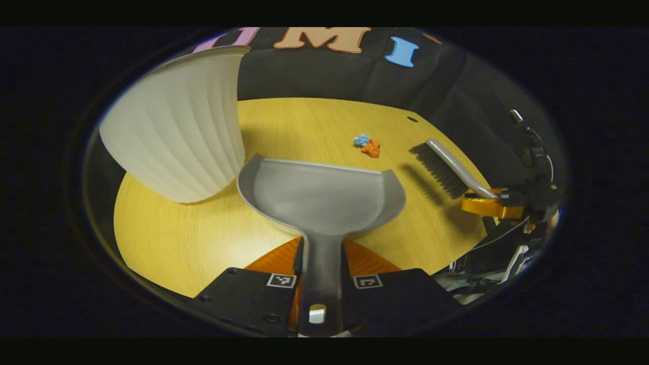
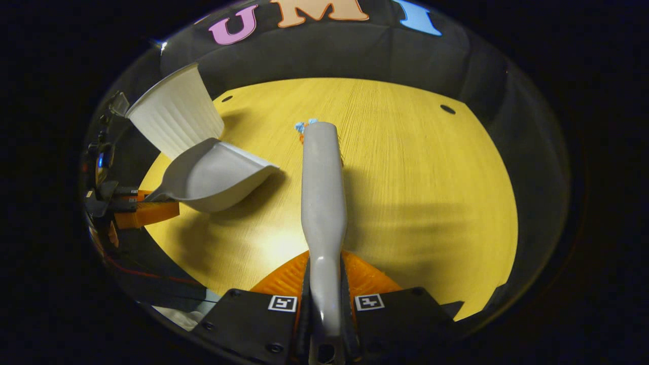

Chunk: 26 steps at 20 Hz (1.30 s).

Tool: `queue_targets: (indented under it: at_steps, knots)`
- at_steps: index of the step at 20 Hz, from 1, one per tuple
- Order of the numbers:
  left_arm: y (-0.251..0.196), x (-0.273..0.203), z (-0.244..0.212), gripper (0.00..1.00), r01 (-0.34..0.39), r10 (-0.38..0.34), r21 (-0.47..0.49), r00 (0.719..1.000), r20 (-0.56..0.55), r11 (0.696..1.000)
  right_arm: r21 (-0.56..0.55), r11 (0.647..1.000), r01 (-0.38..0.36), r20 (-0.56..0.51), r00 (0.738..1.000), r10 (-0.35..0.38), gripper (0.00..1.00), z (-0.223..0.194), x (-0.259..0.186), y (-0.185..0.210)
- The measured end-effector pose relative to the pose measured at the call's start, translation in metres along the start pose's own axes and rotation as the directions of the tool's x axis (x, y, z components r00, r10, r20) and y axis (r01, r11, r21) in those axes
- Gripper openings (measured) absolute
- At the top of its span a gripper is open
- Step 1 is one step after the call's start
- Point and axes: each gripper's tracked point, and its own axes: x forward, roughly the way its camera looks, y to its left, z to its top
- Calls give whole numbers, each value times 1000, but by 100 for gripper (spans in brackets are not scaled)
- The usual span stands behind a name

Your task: Pick up the small broom and dustpan from the desktop, sweep the trash into the dustpan with the broom, and then empty the trash into the garbage bin.

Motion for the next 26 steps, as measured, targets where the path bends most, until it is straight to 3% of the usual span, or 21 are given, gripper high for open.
queue_targets:
  at_steps: [4,7,10,14,17,20,22,24,26]
  knots:
    - [8,-2,19,27,-2,1,124,1000,6,992,-63,994,90,16,996,-89,27,46,8,-31]
    - [0,2,25,27,49,-49,191,999,-8,980,-172,970,170,-13,985,-175,24,72,30,-50]
    - [-11,11,20,27,114,-105,226,993,-49,967,-233,953,193,-45,977,-209,27,96,56,-50]
    - [-9,30,13,27,120,-100,299,992,-81,947,-326,922,210,-55,969,-241,27,124,92,-46]
    - [-12,38,14,27,147,-132,280,989,-69,949,-388,912,133,-92,979,-181,27,121,99,-22]
    - [-13,42,16,27,151,-140,259,988,-60,954,-490,872,4,-114,991,-69,27,112,93,6]
    - [-13,41,12,27,152,-143,227,988,-55,962,-534,840,-96,-168,986,6,27,105,90,14]
    - [-14,44,13,27,145,-139,232,989,-46,962,-582,799,-150,-188,981,48,27,113,89,11]
    - [-16,46,16,27,142,-139,221,990,-31,965,-569,799,-195,-206,974,91,27,115,91,12]
